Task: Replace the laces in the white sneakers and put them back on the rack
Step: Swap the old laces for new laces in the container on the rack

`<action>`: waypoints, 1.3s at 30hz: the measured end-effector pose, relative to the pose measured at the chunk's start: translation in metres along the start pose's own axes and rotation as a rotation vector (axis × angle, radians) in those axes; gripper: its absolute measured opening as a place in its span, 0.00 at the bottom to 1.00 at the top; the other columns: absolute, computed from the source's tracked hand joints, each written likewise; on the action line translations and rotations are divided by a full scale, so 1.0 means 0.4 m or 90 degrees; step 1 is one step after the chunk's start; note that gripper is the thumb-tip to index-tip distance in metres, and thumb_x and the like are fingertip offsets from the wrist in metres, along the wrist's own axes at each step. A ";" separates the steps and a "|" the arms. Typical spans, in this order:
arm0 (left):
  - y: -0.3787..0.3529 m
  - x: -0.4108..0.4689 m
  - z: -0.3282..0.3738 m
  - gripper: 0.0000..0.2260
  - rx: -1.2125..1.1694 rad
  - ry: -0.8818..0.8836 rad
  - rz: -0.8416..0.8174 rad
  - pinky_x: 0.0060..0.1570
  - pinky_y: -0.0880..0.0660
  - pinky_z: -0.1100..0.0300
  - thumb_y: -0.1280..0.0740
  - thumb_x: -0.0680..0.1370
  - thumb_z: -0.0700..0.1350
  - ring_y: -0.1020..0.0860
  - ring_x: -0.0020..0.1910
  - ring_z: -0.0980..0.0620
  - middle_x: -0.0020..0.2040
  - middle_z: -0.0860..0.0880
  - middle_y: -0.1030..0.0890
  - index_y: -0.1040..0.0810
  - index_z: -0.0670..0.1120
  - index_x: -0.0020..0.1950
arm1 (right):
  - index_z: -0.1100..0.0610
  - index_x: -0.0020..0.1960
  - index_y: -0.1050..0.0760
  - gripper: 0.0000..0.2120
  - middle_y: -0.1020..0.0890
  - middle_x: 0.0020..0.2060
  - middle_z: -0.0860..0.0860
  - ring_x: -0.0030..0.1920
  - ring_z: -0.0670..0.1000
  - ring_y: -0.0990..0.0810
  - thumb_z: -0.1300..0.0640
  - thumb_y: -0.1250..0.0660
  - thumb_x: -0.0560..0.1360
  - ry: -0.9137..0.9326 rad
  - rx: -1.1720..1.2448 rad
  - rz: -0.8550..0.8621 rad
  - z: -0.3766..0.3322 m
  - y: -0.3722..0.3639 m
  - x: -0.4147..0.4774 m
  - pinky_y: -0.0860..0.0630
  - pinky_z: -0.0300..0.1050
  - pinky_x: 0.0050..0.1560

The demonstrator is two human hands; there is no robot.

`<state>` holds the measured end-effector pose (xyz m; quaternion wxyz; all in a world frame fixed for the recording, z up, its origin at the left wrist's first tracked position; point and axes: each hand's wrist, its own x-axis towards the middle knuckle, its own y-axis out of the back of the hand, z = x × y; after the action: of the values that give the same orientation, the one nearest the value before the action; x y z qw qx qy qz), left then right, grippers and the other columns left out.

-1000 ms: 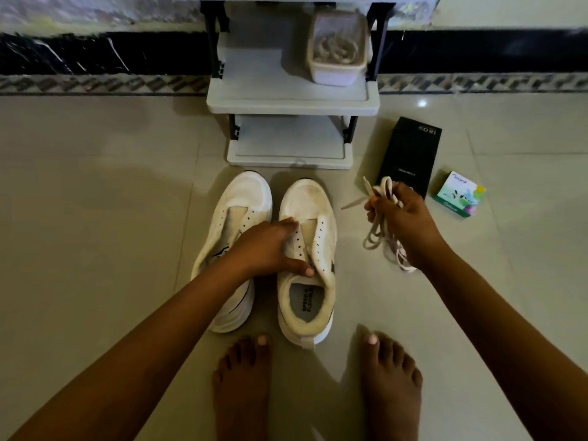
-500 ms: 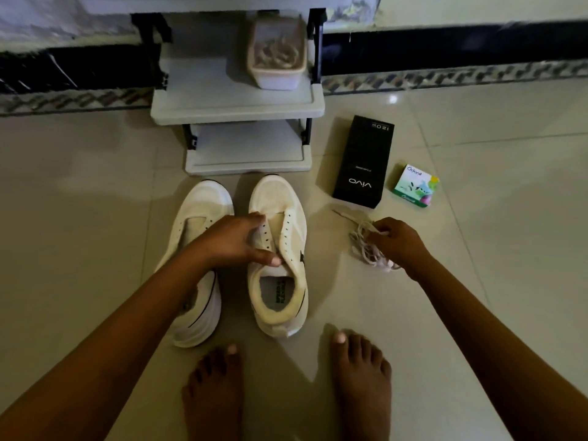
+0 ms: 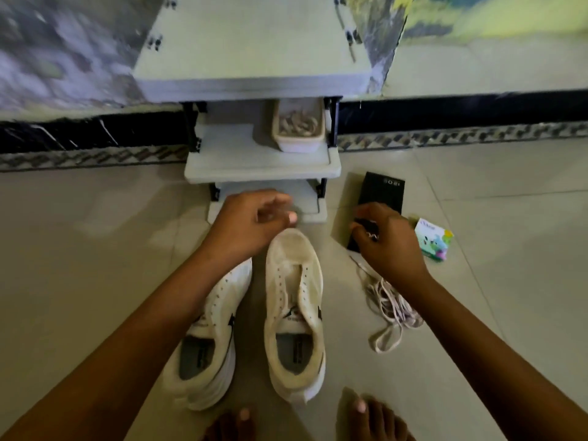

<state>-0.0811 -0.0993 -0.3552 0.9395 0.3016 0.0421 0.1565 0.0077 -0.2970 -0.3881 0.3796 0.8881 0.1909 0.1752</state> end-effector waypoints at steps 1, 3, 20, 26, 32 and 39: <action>0.009 0.029 0.014 0.14 0.009 -0.030 0.038 0.51 0.28 0.72 0.29 0.74 0.43 0.21 0.51 0.56 0.52 0.52 0.19 0.20 0.45 0.59 | 0.58 0.61 0.25 0.14 0.22 0.56 0.53 0.55 0.51 0.24 0.57 0.35 0.76 0.032 -0.010 0.010 -0.027 0.002 0.023 0.29 0.40 0.51; 0.019 0.085 0.034 0.12 0.058 -0.092 0.105 0.52 0.27 0.67 0.30 0.74 0.42 0.22 0.52 0.53 0.53 0.50 0.20 0.20 0.45 0.57 | 0.57 0.65 0.29 0.18 0.23 0.59 0.53 0.59 0.51 0.26 0.54 0.35 0.77 0.086 -0.063 0.014 -0.068 0.001 0.058 0.33 0.39 0.53; 0.022 0.284 0.041 0.10 0.681 -0.185 0.079 0.40 0.33 0.55 0.38 0.78 0.43 0.23 0.51 0.43 0.55 0.43 0.22 0.25 0.42 0.56 | 0.57 0.76 0.64 0.34 0.61 0.76 0.53 0.76 0.51 0.62 0.46 0.47 0.81 0.100 -0.323 -0.269 -0.010 -0.074 0.185 0.59 0.46 0.74; 0.024 0.254 0.061 0.14 0.722 -0.180 0.053 0.41 0.33 0.57 0.38 0.78 0.44 0.24 0.56 0.44 0.60 0.44 0.24 0.29 0.44 0.63 | 0.57 0.77 0.60 0.33 0.58 0.77 0.53 0.76 0.51 0.58 0.46 0.46 0.81 0.041 -0.245 -0.316 -0.058 -0.040 0.187 0.55 0.45 0.74; 0.004 0.272 0.053 0.20 0.691 -0.174 0.050 0.55 0.30 0.54 0.37 0.78 0.45 0.31 0.66 0.45 0.68 0.45 0.32 0.34 0.46 0.69 | 0.56 0.77 0.59 0.33 0.58 0.77 0.52 0.76 0.50 0.59 0.46 0.46 0.81 0.066 -0.234 -0.311 -0.041 -0.050 0.181 0.53 0.46 0.74; 0.002 0.268 0.073 0.16 0.707 -0.190 0.059 0.43 0.32 0.56 0.40 0.79 0.44 0.25 0.58 0.45 0.63 0.45 0.26 0.31 0.45 0.66 | 0.55 0.77 0.52 0.29 0.49 0.77 0.51 0.76 0.50 0.51 0.47 0.46 0.81 0.033 -0.064 -0.237 -0.041 -0.053 0.162 0.48 0.44 0.72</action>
<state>0.0252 -0.0808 -0.3293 0.6284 0.7699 -0.0287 0.1075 0.0517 -0.2429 -0.3823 0.4442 0.8126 0.3526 0.1339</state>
